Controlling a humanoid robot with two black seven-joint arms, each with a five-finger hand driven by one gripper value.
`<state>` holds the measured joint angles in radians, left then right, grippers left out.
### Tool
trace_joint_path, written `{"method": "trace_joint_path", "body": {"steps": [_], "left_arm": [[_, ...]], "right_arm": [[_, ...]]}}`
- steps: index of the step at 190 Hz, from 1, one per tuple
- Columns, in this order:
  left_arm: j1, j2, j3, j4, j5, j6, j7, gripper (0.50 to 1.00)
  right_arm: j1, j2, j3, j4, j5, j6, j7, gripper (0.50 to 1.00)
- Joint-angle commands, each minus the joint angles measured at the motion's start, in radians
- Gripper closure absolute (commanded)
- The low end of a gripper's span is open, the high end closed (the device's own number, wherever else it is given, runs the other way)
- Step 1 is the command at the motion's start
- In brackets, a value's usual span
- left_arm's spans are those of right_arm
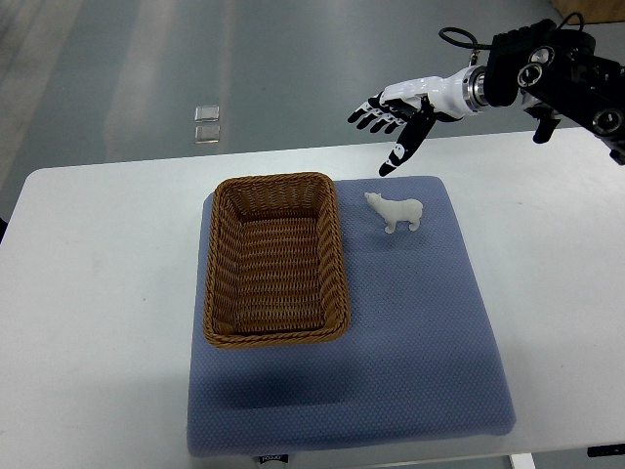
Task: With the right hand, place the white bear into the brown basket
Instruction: 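Move the right hand over the white bear figurine and lower it, then close the right hand fingers around the white bear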
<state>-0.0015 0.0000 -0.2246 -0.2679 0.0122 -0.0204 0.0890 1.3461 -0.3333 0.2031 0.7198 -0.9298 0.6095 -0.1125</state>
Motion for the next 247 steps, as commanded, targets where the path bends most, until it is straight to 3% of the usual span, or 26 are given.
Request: {"method": "trace_joint_path", "body": {"steps": [1,32,112,166,194,229,247], "left_arm": [[0.000,0.000,0.001,-0.001,0.000,-0.001,0.000,0.500],[0.000,0.000,-0.001,-0.001,0.000,-0.001,0.000,0.500],[0.000,0.000,-0.001,-0.004,0.000,-0.003,0.000,0.500],[0.000,0.000,-0.002,-0.005,0.000,-0.003,0.000,0.500],[0.000,0.000,-0.004,-0.004,0.000,-0.003,0.000,0.500],[0.000,0.000,-0.004,-0.001,0.000,-0.003,0.000,0.500],[0.000,0.000,-0.004,0.001,0.000,-0.003,0.000,0.500]], "right_arm": [[0.045,0.011,-0.090,0.000,-0.003,0.001,-0.015,0.568],[0.027,0.020,-0.108,0.000,-0.021,0.001,-0.018,0.568],[-0.104,0.042,-0.108,-0.002,-0.135,-0.163,-0.009,0.583],[-0.165,0.071,-0.110,-0.006,-0.153,-0.223,-0.006,0.664],[-0.186,0.082,-0.110,-0.013,-0.182,-0.247,-0.006,0.668],[-0.205,0.085,-0.111,-0.014,-0.184,-0.260,-0.004,0.709],[-0.209,0.085,-0.111,-0.014,-0.185,-0.261,-0.003,0.812]]}}
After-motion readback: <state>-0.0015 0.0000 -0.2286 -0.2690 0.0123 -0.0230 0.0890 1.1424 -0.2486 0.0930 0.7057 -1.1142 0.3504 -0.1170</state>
